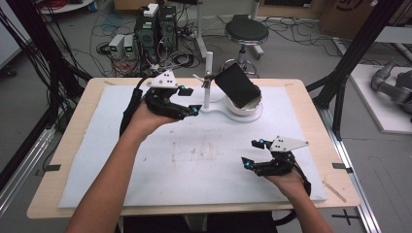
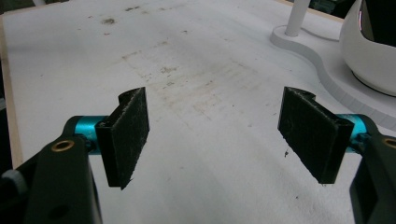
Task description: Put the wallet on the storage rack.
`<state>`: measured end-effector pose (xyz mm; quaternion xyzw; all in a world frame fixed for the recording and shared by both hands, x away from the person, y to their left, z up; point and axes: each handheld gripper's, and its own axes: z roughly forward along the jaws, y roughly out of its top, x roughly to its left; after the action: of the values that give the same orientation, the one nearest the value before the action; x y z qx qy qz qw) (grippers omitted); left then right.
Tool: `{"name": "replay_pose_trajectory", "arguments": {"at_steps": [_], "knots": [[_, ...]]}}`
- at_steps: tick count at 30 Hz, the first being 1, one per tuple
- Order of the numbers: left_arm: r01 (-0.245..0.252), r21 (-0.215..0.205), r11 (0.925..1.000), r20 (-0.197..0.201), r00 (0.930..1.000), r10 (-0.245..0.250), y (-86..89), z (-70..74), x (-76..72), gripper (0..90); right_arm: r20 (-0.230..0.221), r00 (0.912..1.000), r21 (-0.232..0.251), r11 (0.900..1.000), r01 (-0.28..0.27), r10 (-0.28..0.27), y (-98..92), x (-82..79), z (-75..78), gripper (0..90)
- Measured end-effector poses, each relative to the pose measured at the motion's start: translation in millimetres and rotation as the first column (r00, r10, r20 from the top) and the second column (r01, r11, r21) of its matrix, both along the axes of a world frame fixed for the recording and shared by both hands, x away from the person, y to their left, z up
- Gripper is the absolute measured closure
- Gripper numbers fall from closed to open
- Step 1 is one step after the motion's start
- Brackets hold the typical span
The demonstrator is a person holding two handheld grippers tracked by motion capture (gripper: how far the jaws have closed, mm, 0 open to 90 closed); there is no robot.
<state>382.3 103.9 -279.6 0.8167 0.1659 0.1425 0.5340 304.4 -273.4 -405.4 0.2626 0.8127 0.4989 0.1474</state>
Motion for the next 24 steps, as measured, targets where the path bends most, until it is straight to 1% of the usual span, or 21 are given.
{"name": "replay_pose_trajectory", "arguments": {"at_steps": [1, 3, 5, 6, 7, 8, 9, 14, 16, 18, 21, 24], "knots": [[0.008, -0.006, 1.0000, -0.005, 1.0000, -0.008, 3.5, -2.8, -4.8, 33.5, 0.004, 1.0000, 0.000, 1.000, 0.003, -0.003, -0.6, 0.6, 0.1, 25.2], [0.020, -0.002, 0.9998, -0.006, 0.9998, -0.020, 10.9, -7.7, -13.2, 33.3, 0.002, 1.0000, 0.006, 1.000, 0.006, -0.006, -1.7, 1.1, 0.5, 25.2], [0.030, -0.016, 0.9994, -0.015, 0.9994, -0.030, 18.3, -13.2, -21.3, 32.3, 0.002, 0.9999, 0.012, 1.000, 0.014, -0.014, -3.2, 2.1, 1.1, 25.1], [0.030, -0.019, 0.9994, -0.020, 0.9993, -0.031, 21.3, -15.4, -24.1, 32.3, 0.003, 0.9998, 0.017, 1.000, 0.020, -0.020, -3.9, 2.6, 1.4, 24.9], [0.029, -0.022, 0.9993, -0.015, 0.9994, -0.030, 25.3, -19.1, -27.6, 32.2, 0.002, 0.9998, 0.017, 1.000, 0.020, -0.020, -4.7, 3.1, 1.7, 24.6], [0.027, -0.023, 0.9994, -0.018, 0.9994, -0.028, 29.9, -24.6, -32.2, 31.0, 0.004, 0.9996, 0.018, 0.999, 0.026, -0.026, -5.6, 3.7, 1.9, 24.1], [0.024, -0.014, 0.9996, -0.027, 0.9993, -0.025, 33.6, -29.3, -35.8, 29.7, 0.000, 0.9995, 0.021, 0.999, 0.033, -0.033, -6.6, 4.1, 2.4, 23.9], [0.009, -0.011, 0.9999, -0.050, 0.9987, -0.010, 51.4, -53.3, -50.6, 28.3, -0.002, 0.9987, 0.028, 0.998, 0.051, -0.051, -11.8, 7.1, 2.3, 23.2], [0.017, -0.002, 0.9999, -0.067, 0.9976, -0.017, 57.1, -63.4, -54.9, 28.0, -0.009, 0.9982, 0.037, 0.998, 0.060, -0.060, -14.2, 9.1, 1.9, 22.7], [0.015, -0.006, 0.9999, -0.081, 0.9966, -0.015, 63.1, -71.7, -57.6, 27.0, -0.009, 0.9976, 0.043, 0.997, 0.069, -0.068, -16.1, 10.6, 1.7, 22.2], [0.001, -0.029, 0.9996, -0.083, 0.9966, -0.003, 71.8, -79.4, -60.1, 26.7, -0.015, 0.9972, 0.052, 0.996, 0.074, -0.073, -18.5, 13.4, 1.4, 21.5], [0.000, -0.045, 0.9990, -0.070, 0.9975, -0.003, 78.4, -84.6, -63.3, 25.0, -0.023, 0.9968, 0.049, 0.996, 0.078, -0.077, -19.3, 15.2, 0.7, 20.7]]}}
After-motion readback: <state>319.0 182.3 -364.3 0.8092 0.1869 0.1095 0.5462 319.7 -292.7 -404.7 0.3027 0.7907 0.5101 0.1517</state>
